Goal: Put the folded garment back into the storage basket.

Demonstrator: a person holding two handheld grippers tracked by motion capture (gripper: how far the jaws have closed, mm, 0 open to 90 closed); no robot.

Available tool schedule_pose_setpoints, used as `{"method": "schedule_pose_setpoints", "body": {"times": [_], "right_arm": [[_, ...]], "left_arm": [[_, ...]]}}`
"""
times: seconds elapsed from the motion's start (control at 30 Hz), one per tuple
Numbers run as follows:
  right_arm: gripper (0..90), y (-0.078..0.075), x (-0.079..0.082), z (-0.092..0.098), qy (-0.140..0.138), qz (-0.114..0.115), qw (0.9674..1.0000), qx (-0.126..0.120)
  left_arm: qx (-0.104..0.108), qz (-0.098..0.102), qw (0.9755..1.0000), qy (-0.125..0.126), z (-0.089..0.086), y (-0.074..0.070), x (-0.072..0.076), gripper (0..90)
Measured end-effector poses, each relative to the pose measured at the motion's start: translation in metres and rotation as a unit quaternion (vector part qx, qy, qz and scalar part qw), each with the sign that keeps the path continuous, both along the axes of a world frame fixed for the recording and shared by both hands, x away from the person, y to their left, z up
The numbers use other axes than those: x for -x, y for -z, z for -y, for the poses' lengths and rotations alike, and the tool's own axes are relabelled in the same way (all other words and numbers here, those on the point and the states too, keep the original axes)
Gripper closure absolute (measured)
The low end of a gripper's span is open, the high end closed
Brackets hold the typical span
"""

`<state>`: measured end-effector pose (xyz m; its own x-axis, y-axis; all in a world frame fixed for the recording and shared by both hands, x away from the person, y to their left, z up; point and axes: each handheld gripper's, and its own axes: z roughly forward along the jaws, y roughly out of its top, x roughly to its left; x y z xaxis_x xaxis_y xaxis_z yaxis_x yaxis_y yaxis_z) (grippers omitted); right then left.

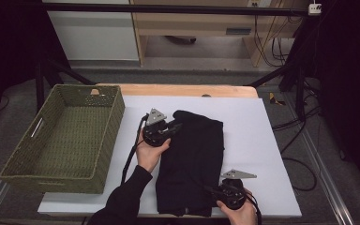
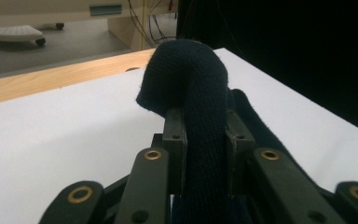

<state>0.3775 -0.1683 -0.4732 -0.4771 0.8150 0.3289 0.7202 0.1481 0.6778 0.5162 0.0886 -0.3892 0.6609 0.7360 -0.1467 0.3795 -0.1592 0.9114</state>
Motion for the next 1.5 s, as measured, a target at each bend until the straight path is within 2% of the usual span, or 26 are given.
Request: {"method": "schedule_pose_setpoints", "body": {"times": [0.1,0.13,0.33,0.63,0.77,1.0,1.03,1.5], "right_arm": [[73.2,-0.001,0.001,0.001,0.001,0.003,1.0,-0.002],[73.3,-0.002,0.001,0.001,0.0,0.005,1.0,-0.003],[73.4,-0.003,0.001,0.002,0.001,0.009,0.9999,-0.009],[73.4,-0.006,0.0,0.003,0.001,0.024,0.9995,-0.022],[73.4,-0.009,-0.001,0.005,0.004,0.038,0.9988,-0.029],[73.4,-0.016,-0.002,0.007,0.005,0.054,0.9979,-0.036],[73.4,-0.019,-0.002,0.007,0.005,0.064,0.9973,-0.036],[73.4,-0.034,-0.006,0.006,0.006,0.1,0.994,-0.046]], "left_arm": [[0.004,0.005,1.0,0.004,0.001,-0.005,0.003,74.4],[0.003,0.012,0.9999,0.003,0.0,-0.008,0.004,74.4],[0.006,0.018,0.9998,0.006,0.002,-0.016,0.005,74.4],[-0.009,0.04,0.9991,0.014,0.009,-0.031,0.01,74.4],[-0.016,0.055,0.9982,0.015,0.012,-0.042,0.012,74.4],[-0.017,0.067,0.9975,0.017,0.015,-0.055,0.014,74.4],[-0.017,0.072,0.9971,0.019,0.016,-0.059,0.016,74.4],[-0.027,0.103,0.9941,0.021,0.012,-0.091,0.023,74.3]]}}
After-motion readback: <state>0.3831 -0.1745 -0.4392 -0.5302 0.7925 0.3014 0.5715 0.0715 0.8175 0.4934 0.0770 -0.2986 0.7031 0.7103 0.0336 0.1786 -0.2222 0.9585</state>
